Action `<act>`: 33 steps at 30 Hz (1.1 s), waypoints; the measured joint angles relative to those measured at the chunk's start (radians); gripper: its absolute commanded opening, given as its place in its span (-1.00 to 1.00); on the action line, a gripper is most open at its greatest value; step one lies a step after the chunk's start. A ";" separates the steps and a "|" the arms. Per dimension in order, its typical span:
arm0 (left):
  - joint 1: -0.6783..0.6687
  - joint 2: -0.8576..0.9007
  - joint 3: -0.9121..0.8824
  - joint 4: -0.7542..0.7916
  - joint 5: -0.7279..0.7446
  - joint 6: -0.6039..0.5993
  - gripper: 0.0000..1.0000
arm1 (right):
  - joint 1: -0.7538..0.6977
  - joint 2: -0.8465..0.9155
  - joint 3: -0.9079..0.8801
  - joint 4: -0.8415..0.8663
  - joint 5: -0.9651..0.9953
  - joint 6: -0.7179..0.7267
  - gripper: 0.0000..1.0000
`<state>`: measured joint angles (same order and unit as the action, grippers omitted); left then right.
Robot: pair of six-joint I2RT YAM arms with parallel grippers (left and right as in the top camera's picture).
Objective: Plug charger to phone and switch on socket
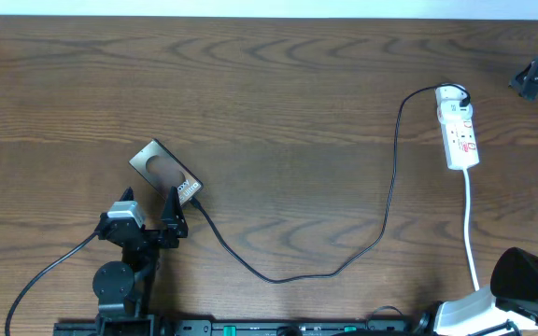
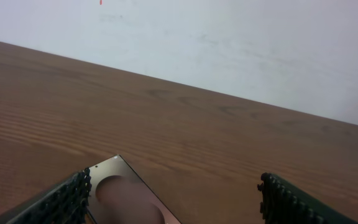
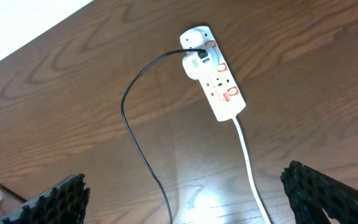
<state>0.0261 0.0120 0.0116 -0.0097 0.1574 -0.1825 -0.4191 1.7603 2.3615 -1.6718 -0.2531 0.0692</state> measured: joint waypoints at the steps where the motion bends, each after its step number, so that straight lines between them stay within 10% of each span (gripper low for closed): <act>1: 0.000 0.000 0.000 0.000 0.000 0.000 0.70 | 0.000 0.000 0.000 0.000 0.000 0.000 0.99; 23: 0.000 0.000 0.000 0.000 0.000 0.000 0.70 | 0.000 -0.034 -0.003 0.037 0.009 0.000 0.99; 33: 0.000 0.000 0.000 -0.001 -0.003 0.000 0.70 | 0.103 -0.404 -0.357 0.468 0.015 0.003 0.98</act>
<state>0.0261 0.0120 0.0120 -0.0105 0.1539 -0.1825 -0.3164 1.3563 2.0048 -1.2037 -0.2379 0.0723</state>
